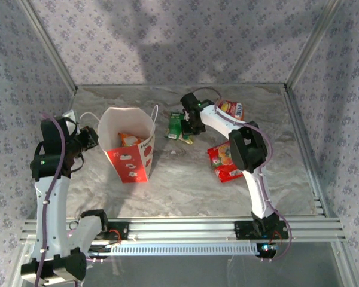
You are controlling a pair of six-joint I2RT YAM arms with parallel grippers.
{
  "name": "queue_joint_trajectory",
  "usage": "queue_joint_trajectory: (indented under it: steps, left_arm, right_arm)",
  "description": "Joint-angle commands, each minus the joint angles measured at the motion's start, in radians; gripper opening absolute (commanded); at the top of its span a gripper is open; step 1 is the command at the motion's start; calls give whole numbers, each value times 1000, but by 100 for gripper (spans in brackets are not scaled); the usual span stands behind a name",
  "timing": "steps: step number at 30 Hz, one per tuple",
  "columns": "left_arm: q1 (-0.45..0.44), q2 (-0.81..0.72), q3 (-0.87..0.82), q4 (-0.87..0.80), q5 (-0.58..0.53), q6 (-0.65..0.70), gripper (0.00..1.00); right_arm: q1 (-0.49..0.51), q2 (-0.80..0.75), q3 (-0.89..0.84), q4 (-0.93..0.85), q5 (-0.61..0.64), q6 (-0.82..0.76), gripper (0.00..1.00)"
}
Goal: Place the snacks into the paper bag
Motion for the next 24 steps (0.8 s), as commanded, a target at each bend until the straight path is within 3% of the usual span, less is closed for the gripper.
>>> queue_joint_trajectory:
  steps: [1, 6, 10, 13, 24]
  left_arm:
    - [6, -18, 16, -16, -8, 23, 10]
    - [6, -16, 10, -5, -13, 17, 10]
    - [5, -7, 10, 2, 0, 7, 10]
    - [6, -10, 12, 3, -3, 5, 10]
    - [6, -12, 13, -2, -11, 8, 10]
  right_arm:
    - [16, -78, -111, -24, 21, 5, 6]
    - [18, -168, -250, 31, 8, 17, 14]
    - [26, -211, -268, 50, -31, -8, 48]
    - [28, -232, -266, 46, -24, -13, 67]
    - [9, -251, -323, 96, -121, -66, 85]
